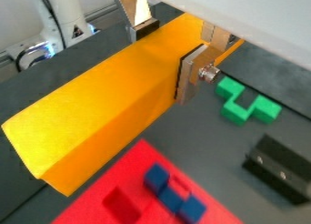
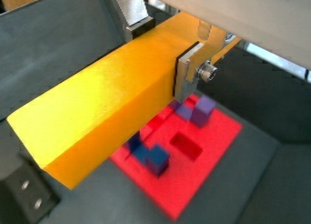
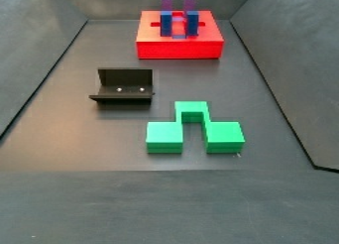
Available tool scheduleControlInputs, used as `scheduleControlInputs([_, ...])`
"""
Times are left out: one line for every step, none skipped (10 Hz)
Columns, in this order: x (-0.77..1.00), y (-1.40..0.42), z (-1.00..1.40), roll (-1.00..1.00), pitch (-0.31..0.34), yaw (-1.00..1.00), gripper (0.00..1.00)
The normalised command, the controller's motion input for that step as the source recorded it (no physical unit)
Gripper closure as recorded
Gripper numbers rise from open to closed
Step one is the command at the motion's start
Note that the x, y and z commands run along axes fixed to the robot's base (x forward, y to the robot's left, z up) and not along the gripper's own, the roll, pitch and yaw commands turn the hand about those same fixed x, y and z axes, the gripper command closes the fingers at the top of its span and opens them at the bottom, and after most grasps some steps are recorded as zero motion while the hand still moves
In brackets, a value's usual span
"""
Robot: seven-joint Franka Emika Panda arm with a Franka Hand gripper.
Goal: Pick up the yellow object. Move up. Move to above the board. Insert the yellow object.
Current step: Move to above the board, then insert the yellow object.
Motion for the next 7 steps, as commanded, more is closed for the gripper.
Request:
scheduleControlInputs([0.56, -0.74, 0.13, 0.05, 0.166, 0.01, 1.00])
scheduleControlInputs([0.31, -0.39, 0.08, 0.07, 0.128, 0.01, 1.00])
scheduleControlInputs([0.18, -0.24, 0.06, 0.06, 0.084, 0.01, 1.00])
scheduleControlInputs([0.00, 0.00, 0.00, -0.01, 0.000, 0.00, 1.00])
scheduleControlInputs([0.13, 0.00, -0.24, -0.16, 0.000, -0.15, 1.00])
scheduleControlInputs([0.17, 0.04, -0.12, -0.48, -0.107, -0.23, 1.00])
scheduleControlInputs([0.22, 0.02, -0.10, -0.49, -0.130, -0.22, 1.00])
